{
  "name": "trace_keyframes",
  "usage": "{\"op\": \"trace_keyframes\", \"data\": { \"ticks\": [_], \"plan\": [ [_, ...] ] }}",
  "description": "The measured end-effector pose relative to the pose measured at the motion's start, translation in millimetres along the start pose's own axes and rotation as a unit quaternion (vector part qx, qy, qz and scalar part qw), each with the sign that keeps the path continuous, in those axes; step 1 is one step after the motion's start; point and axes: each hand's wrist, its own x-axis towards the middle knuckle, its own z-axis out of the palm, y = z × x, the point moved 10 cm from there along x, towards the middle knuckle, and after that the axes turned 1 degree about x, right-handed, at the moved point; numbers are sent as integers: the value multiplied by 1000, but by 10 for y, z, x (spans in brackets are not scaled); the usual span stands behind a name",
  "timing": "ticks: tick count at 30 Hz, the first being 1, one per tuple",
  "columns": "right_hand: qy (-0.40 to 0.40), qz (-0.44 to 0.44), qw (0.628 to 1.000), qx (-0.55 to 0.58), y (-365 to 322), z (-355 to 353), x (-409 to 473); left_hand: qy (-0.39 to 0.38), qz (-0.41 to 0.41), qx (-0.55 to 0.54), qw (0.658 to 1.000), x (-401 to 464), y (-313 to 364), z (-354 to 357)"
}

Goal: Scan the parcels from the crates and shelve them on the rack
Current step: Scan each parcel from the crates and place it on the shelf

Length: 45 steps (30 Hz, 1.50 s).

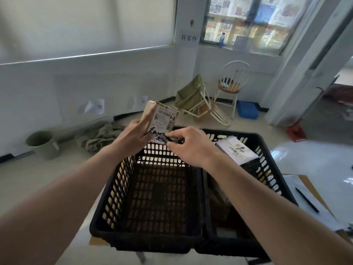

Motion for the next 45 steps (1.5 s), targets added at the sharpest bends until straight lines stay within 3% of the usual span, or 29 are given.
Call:
{"op": "trace_keyframes", "data": {
  "ticks": [7,13,19,27,34,45],
  "plan": [
    [118,2,992,33,-54,-131,71,7,27,-62,998,64,60,-187],
    [245,8,957,154,-46,-270,226,7,4,-153,988,19,77,-398],
    [263,-13,926,271,-123,-307,346,14,-16,-206,978,-190,280,-655],
    [216,-117,911,332,-396,-384,252,93,-36,-245,964,-705,715,-863],
    [112,-205,882,410,-705,-316,-163,247,-61,-201,946,-1505,994,-1051],
    [-25,-296,817,494,-1563,76,-1483,419,-155,26,894,-3432,1745,-1514]
  ]
}}
